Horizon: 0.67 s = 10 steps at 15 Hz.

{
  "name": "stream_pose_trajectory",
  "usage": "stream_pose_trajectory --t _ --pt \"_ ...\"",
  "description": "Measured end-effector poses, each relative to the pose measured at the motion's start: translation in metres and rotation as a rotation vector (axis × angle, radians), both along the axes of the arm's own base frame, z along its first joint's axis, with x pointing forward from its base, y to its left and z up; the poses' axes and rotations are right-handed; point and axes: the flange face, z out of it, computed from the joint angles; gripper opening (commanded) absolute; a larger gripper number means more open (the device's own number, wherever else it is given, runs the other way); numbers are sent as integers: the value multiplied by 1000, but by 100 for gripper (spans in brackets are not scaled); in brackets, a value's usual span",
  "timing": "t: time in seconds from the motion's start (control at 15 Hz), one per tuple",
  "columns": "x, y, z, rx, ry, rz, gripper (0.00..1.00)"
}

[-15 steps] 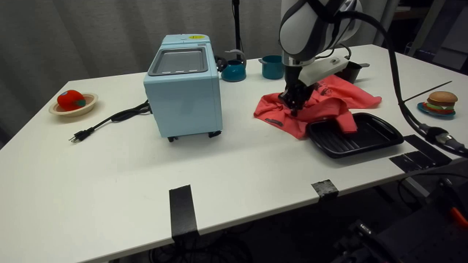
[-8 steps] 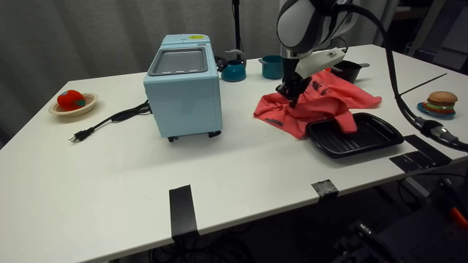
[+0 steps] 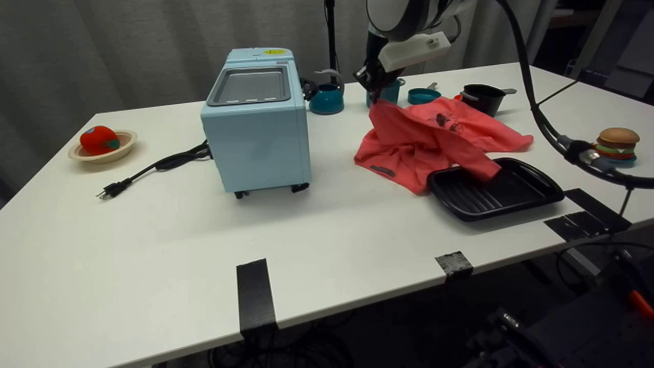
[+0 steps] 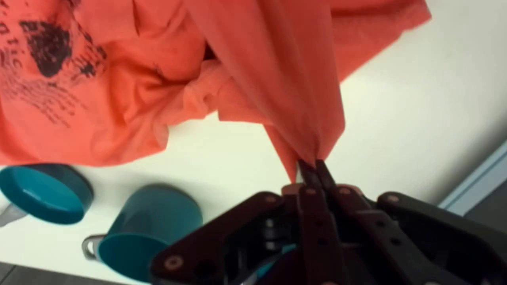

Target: Unfold the peach shirt on the table.

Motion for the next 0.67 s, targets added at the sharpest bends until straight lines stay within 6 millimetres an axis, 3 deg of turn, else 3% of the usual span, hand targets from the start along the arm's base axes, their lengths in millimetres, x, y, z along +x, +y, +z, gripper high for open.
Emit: stream_pose_trajectory --t 0.2,0.27,0.47,0.67 --pt "20 6 32 20 -129 -40 0" --pt "27 5 43 19 -167 -54 22" --pt "42 -6 61 -6 -259 -97 42" --pt "51 -18 63 -40 -314 -145 66"
